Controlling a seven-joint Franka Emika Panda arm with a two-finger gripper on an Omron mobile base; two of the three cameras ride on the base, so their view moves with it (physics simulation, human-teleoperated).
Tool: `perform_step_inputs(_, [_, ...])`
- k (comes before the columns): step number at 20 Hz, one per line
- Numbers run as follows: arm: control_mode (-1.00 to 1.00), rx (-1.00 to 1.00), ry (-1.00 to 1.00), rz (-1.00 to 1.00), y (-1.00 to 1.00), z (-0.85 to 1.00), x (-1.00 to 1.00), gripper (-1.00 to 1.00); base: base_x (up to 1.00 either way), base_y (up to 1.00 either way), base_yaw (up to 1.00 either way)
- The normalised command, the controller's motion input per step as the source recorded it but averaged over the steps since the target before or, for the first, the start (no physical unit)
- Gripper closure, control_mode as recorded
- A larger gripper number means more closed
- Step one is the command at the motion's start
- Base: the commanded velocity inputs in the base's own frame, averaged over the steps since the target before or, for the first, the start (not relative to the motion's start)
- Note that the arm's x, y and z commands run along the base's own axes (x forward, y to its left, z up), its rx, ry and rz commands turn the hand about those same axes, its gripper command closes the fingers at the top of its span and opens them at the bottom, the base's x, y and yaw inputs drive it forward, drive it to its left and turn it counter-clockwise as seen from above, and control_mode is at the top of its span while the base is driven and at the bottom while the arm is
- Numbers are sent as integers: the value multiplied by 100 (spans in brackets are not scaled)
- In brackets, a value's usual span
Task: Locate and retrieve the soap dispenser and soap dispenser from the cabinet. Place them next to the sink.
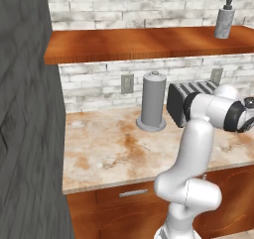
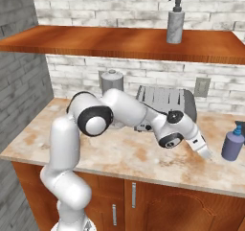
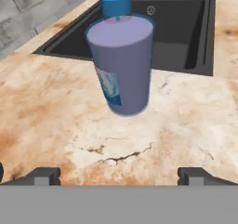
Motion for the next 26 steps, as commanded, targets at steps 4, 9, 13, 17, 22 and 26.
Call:
perform_step_inputs(4, [-100,10,-2,22,36,20,-52,-100,0,0,0])
perform_step_inputs(9, [-100,5,-1,27,36,21,-47,-100,0,0,0])
perform_step_inputs(13, [-100,-3,-1,30,34,40,-49,-100,0,0,0])
perform_step_inputs(17, [-100,-10,3,35,44,72,-15,-100,0,0,0])
perform_step_inputs(22, [-100,-12,11,24,34,90,-20,-100,0,0,0])
perform_step_inputs(26, [-100,-14,7,13,14,82,-44,-100,0,0,0])
